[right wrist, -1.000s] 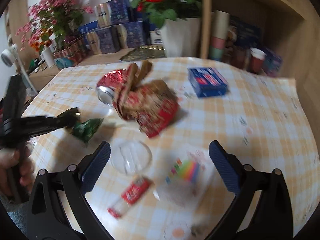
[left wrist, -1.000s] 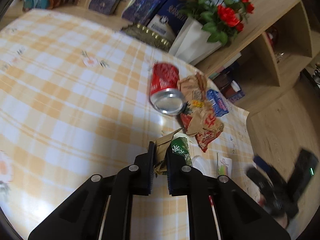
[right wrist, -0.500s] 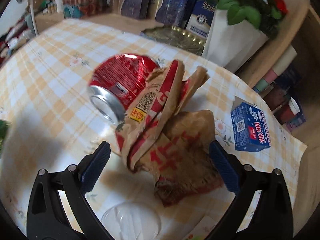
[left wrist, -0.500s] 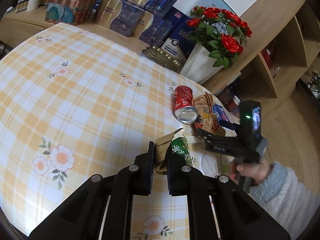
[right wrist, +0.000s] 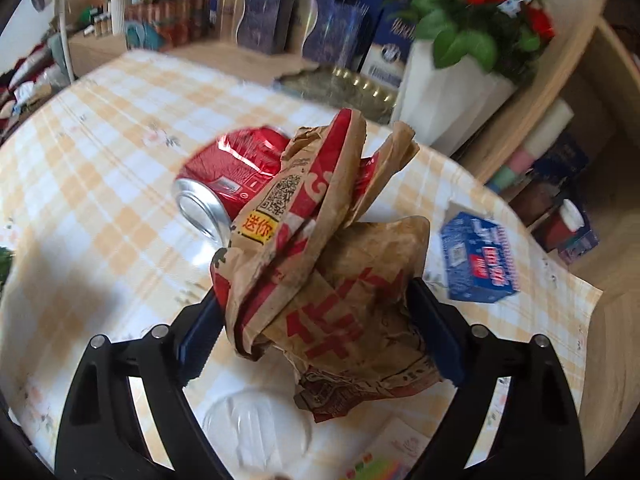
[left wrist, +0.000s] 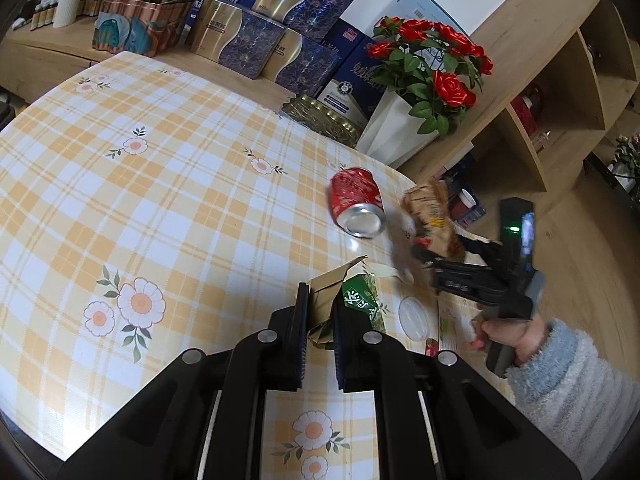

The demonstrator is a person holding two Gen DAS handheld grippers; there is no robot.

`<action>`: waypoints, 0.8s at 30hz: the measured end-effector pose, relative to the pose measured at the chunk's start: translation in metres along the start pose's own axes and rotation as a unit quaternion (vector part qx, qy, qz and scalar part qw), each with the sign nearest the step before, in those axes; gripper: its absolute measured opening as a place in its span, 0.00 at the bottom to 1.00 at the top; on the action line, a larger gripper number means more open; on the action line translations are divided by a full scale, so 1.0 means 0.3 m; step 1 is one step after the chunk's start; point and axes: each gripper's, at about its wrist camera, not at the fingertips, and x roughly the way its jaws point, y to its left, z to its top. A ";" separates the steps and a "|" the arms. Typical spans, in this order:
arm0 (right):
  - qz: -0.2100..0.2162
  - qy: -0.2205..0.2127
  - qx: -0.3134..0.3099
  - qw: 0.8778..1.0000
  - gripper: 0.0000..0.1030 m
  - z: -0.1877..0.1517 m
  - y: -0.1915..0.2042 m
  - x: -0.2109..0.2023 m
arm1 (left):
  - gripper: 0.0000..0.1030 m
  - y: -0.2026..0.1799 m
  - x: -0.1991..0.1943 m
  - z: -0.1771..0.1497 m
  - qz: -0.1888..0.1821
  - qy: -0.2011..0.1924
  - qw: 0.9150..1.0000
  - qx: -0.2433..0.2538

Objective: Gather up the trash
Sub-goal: 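Carry the brown paper bag over the bin and open the right tool while the left tool holds the wrapper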

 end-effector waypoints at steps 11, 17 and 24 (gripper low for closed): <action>0.003 -0.052 0.053 0.997 0.84 -0.194 -0.010 -0.341 | 0.10 -0.052 -0.114 -0.087 -0.004 0.001 1.000 0.021; 0.012 -0.066 0.060 0.996 0.84 -0.328 0.062 -0.502 | 0.10 -0.082 -0.215 -0.165 -0.006 0.000 0.999 0.038; 0.030 -0.080 0.070 0.994 0.84 -0.478 0.173 -0.653 | 0.10 -0.109 -0.329 -0.265 -0.011 -0.004 0.998 0.055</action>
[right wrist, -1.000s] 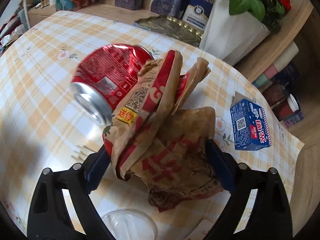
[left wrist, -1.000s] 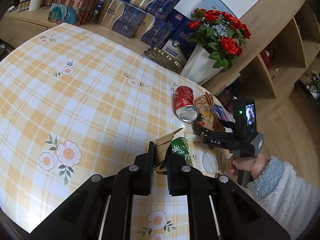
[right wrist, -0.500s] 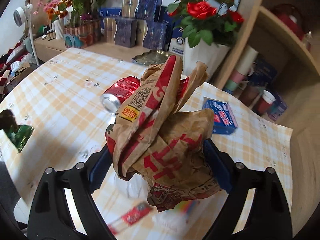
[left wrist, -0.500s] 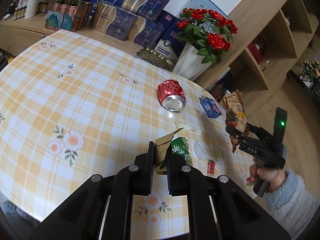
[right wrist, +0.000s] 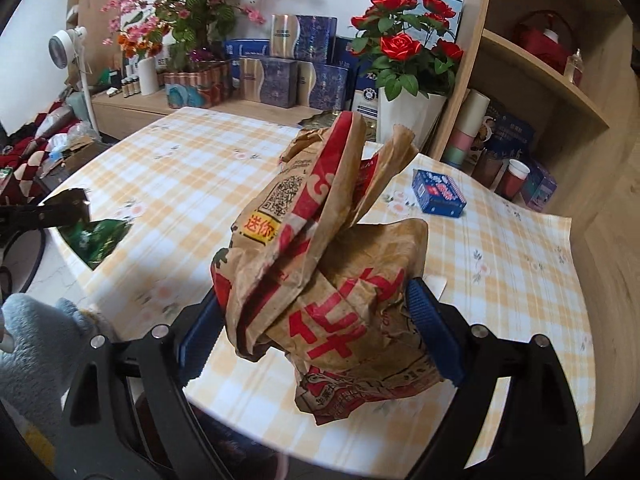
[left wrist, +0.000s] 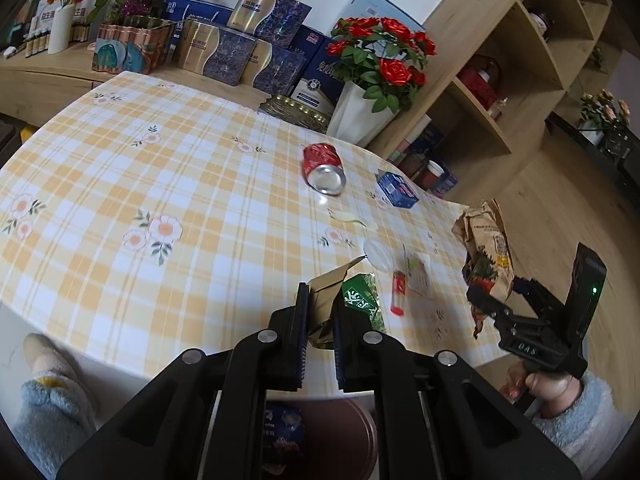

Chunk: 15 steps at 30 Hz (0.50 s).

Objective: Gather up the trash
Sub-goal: 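Carry the brown paper bag over the bin and open the right tool while the left tool holds the wrapper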

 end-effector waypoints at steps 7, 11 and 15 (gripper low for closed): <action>0.028 0.001 0.020 0.999 0.84 -0.145 0.119 -0.074 | 0.10 -0.011 -0.099 -0.107 0.003 0.001 1.000 0.015; 0.046 0.005 0.037 0.998 0.84 -0.237 0.185 -0.102 | 0.10 0.000 -0.136 -0.166 0.003 0.002 1.000 0.015; 0.060 0.019 0.041 0.997 0.84 -0.320 0.241 -0.113 | 0.10 -0.003 -0.162 -0.216 0.005 0.007 1.000 0.027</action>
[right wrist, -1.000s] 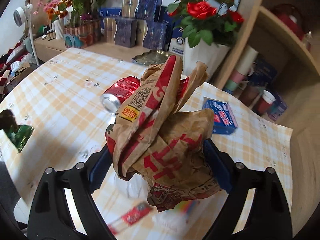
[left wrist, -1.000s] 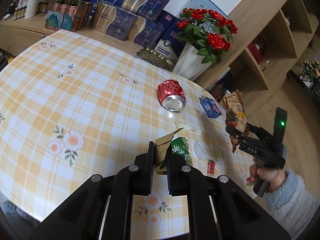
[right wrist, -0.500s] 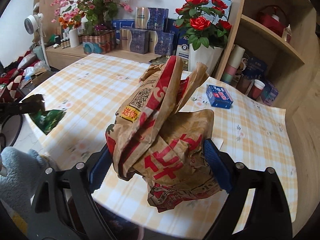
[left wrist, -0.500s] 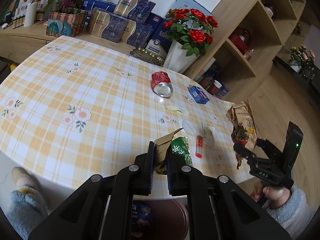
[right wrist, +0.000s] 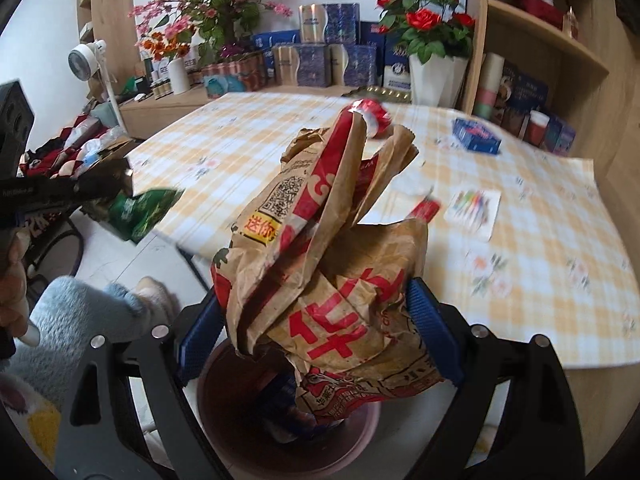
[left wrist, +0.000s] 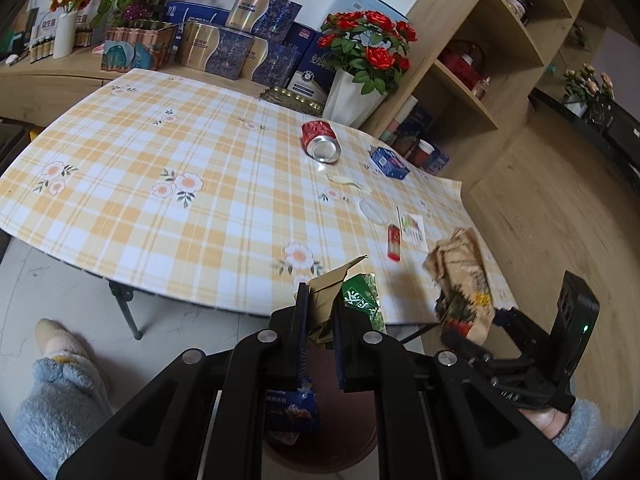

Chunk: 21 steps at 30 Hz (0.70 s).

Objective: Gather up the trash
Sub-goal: 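Carry the brown paper bag over the bin and open the right tool while the left tool holds the wrapper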

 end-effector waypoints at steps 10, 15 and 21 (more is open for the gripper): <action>0.056 0.071 0.022 0.996 0.84 -0.171 0.097 0.091 | 0.10 -0.004 -0.030 -0.058 -0.002 -0.001 1.000 0.008; 0.090 0.122 0.051 0.987 0.85 -0.227 0.114 0.176 | 0.10 0.004 -0.021 -0.063 -0.001 0.003 1.000 0.005; 0.096 0.171 0.065 0.978 0.84 -0.276 0.115 0.269 | 0.10 0.008 -0.003 -0.067 -0.001 0.011 1.000 0.010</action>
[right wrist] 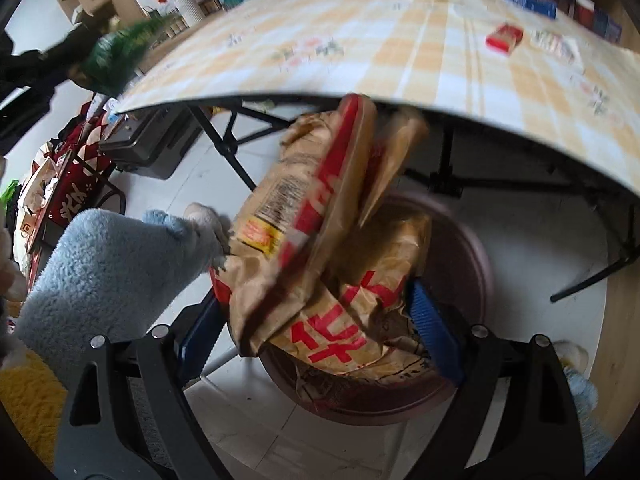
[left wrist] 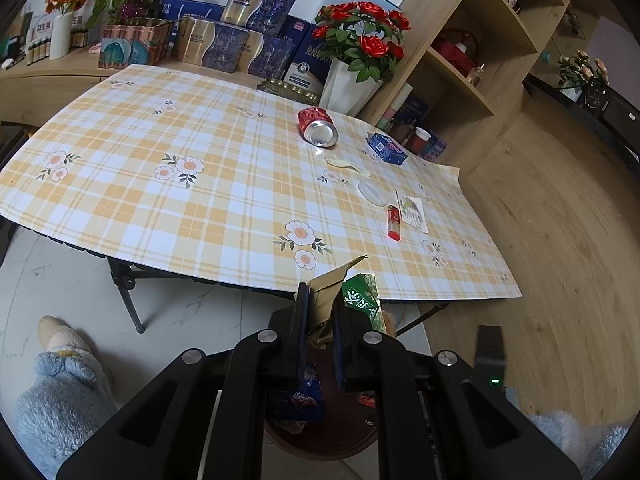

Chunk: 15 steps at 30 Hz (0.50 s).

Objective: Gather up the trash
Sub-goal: 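Carry the brown paper bag over the bin and open the right tool while the left tool holds the wrapper, then lower the green wrapper into the bin and open the left tool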

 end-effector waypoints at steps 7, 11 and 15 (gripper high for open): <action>-0.007 0.033 -0.005 0.999 0.81 -0.015 0.002 0.066 | 0.10 0.010 0.020 -0.006 -0.001 0.006 1.000 -0.005; -0.010 0.031 0.005 0.999 0.80 -0.010 -0.013 0.076 | 0.10 0.013 0.031 -0.010 -0.001 0.011 1.000 -0.005; -0.022 -0.006 0.021 1.000 0.87 0.011 -0.041 0.018 | 0.10 0.011 0.049 -0.023 -0.004 0.021 1.000 0.001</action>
